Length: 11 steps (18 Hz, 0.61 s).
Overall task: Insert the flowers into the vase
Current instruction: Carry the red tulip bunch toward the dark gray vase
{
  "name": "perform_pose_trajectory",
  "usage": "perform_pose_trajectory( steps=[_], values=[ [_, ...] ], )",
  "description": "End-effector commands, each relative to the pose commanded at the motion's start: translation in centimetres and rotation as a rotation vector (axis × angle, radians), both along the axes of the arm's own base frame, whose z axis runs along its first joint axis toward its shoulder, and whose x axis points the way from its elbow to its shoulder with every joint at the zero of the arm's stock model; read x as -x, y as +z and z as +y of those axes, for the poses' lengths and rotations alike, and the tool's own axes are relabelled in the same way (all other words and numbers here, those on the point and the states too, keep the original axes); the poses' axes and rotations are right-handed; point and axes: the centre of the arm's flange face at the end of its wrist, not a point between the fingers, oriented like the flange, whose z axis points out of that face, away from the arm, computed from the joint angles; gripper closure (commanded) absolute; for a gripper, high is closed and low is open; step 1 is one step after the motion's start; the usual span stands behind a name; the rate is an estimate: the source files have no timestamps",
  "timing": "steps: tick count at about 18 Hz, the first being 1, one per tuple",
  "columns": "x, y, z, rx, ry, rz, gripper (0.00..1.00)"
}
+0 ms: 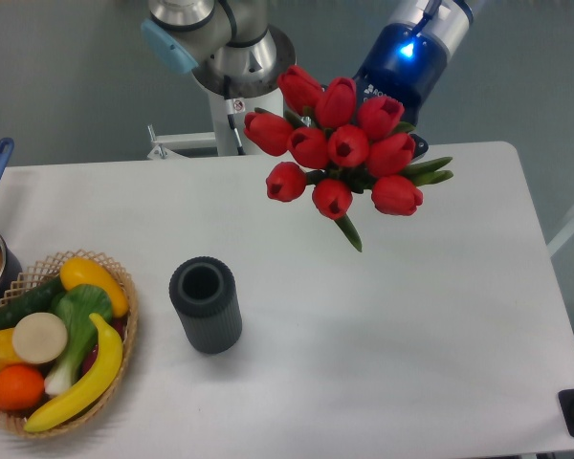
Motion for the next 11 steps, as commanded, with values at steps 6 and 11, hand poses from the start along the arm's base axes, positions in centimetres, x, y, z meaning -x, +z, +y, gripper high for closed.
perform_pose_trajectory(
  steps=[6, 11],
  values=[
    [-0.33, 0.31, 0.39, -0.002, -0.009, 0.006, 0.79],
    [-0.57, 0.31, 0.47, -0.002, -0.012, 0.006, 0.79]
  ],
)
